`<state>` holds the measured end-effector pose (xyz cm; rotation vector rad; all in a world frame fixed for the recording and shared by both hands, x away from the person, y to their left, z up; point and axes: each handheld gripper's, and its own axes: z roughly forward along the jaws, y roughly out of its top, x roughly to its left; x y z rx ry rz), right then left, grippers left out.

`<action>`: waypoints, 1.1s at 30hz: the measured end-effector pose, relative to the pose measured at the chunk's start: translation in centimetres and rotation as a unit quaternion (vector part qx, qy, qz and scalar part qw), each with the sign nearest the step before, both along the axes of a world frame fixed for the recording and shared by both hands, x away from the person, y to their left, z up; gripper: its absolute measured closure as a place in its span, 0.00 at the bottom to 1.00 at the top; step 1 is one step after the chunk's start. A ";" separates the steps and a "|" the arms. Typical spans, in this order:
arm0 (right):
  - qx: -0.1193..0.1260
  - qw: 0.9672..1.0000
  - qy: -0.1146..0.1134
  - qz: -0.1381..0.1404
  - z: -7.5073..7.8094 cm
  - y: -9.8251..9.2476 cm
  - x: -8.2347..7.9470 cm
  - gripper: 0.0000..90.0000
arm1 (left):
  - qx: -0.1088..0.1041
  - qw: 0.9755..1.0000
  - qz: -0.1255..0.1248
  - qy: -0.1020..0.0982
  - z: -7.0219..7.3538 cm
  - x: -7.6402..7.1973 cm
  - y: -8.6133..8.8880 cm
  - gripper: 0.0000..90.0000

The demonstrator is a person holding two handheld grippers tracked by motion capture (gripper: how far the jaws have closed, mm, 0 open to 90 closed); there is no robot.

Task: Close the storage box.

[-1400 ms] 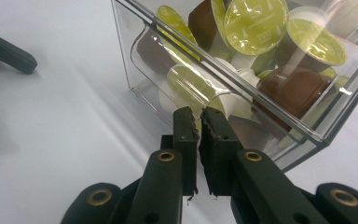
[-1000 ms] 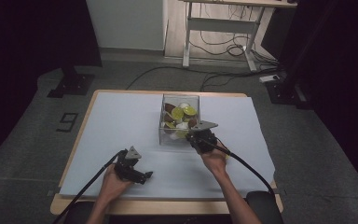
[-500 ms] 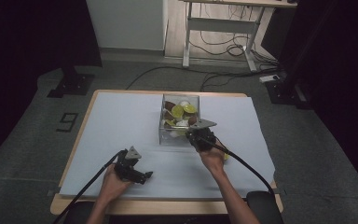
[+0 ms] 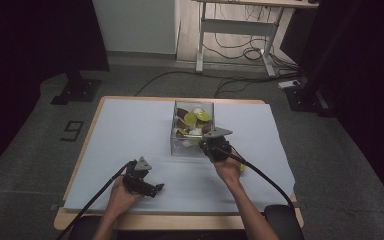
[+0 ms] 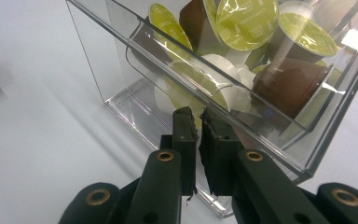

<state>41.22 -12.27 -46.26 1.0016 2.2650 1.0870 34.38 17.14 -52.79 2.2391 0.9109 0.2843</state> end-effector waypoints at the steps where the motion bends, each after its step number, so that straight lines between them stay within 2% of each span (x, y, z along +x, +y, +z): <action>1: -0.001 1.000 -0.001 0.000 0.0 0.0 0.0 0.92 | 0.001 1.000 0.000 0.000 0.0 0.0 0.0 0.00; 8: 0.002 1.000 0.001 0.000 0.0 0.0 0.0 0.92 | 0.002 1.000 0.000 -0.001 0.0 0.0 0.0 0.00; 17: -0.001 1.000 0.008 0.016 0.4 -0.2 -0.4 0.81 | 0.005 1.000 -0.001 -0.001 0.0 0.0 -0.1 0.00; 21: 0.004 0.999 0.015 0.028 0.5 -0.2 -0.7 0.73 | 0.006 1.000 -0.001 -0.002 0.0 0.0 -0.1 0.00; 27: -0.008 0.999 0.019 0.044 0.7 -0.2 -1.0 0.56 | 0.008 1.000 -0.001 -0.003 0.0 -0.1 -0.1 0.00; 33: -0.013 0.998 0.029 0.061 1.0 -0.2 -1.4 0.44 | 0.010 1.000 -0.001 -0.003 0.0 -0.1 -0.1 0.00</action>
